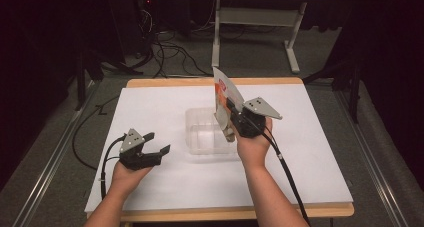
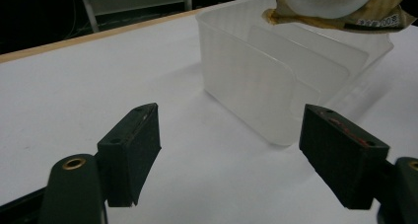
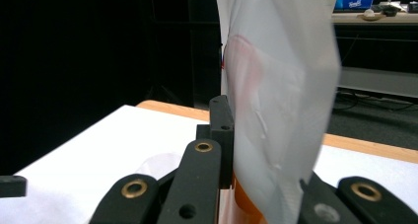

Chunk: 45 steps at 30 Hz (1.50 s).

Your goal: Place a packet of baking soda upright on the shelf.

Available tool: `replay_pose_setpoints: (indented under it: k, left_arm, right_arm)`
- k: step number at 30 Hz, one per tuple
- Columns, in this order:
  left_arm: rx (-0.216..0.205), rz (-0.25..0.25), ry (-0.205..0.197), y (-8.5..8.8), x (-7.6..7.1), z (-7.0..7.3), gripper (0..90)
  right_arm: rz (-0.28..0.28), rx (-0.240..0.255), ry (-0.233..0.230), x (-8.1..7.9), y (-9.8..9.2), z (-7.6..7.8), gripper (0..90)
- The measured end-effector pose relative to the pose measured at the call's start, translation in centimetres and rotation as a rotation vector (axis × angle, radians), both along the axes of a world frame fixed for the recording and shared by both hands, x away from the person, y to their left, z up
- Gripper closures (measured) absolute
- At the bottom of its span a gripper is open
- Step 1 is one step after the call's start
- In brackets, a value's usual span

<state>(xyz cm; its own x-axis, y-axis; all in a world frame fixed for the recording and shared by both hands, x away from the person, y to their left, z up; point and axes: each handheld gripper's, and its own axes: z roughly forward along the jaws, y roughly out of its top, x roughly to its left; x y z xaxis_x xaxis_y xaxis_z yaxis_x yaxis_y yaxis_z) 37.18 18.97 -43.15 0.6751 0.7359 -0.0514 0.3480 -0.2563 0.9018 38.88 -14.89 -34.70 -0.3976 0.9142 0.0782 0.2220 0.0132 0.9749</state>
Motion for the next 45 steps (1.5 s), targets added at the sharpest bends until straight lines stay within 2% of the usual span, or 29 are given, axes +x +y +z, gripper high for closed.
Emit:
replay_pose_setpoints:
  k: [8, 12, 27, 45]
  left_arm:
    - [-0.002, -0.001, -0.001, 0.0, 0.0, 0.0, 24.0]
    - [-0.013, -0.003, -0.001, 0.0, 0.0, 0.0, 24.0]
    - [-0.009, -0.010, 0.007, 0.0, 0.1, -0.1, 24.0]
    - [-0.008, -0.011, 0.008, 0.0, 0.1, -0.1, 24.0]
  right_arm:
    - [-0.014, -0.026, -0.001, 0.9, 0.6, -1.1, 90.0]
    - [-0.011, -0.024, 0.001, 1.1, 0.6, -1.6, 90.0]
    - [0.002, -0.026, 0.016, 1.8, 1.1, -3.6, 90.0]
    - [0.002, -0.038, 0.009, 1.5, 1.4, -4.5, 90.0]
